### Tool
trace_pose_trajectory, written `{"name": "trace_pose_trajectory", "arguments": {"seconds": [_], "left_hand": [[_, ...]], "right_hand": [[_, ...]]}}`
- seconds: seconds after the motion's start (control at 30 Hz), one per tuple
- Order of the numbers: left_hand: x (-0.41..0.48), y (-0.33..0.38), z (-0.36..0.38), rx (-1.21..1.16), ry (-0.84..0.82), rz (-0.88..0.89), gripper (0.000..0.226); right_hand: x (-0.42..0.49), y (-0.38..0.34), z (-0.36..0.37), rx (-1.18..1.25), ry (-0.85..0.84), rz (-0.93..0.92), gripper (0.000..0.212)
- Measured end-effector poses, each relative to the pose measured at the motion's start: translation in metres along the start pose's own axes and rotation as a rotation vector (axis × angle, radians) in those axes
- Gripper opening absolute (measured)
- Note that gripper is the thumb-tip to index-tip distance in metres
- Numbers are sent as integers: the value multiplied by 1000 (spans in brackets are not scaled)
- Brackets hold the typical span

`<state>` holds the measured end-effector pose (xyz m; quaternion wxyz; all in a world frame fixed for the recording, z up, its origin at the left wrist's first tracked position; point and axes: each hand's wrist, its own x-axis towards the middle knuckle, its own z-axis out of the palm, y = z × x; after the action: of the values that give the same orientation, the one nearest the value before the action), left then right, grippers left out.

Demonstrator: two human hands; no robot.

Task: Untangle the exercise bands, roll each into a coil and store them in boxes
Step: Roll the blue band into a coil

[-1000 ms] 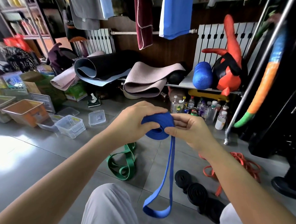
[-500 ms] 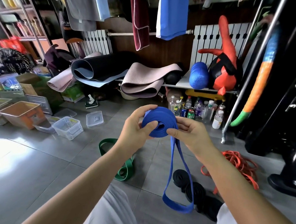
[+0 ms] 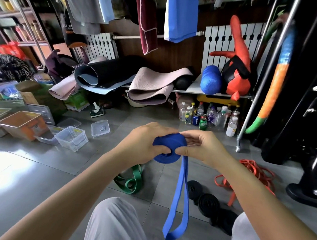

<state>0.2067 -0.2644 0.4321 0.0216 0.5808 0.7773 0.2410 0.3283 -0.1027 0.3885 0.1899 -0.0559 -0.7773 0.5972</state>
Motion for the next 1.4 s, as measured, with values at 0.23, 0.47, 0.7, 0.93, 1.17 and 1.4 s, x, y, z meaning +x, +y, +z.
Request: {"name": "trace_pose_trajectory", "arguments": {"seconds": [0.23,0.47,0.7,0.93,1.17,1.4], "left_hand": [[-12,-1,20,-420,304,-126,57],[-8,13,35,-915,411,-295,48],[-5,7,15,-74,174,-92,67],[2,9,4,95,-7,76,48],[-5,1,20,-263,313,-35,47],[-4,9,46,-494,436,-138,49]], "right_hand": [[-8,13,6,163,69,-6,42],[-3,19,2,273,131,-20,45],[0,10,-11,114,76,8,41],[0,6,-5,34,49,-16,37],[-9,18,-2,158,113,-16,46],[-9,27,2,262,248,-44,41]]}}
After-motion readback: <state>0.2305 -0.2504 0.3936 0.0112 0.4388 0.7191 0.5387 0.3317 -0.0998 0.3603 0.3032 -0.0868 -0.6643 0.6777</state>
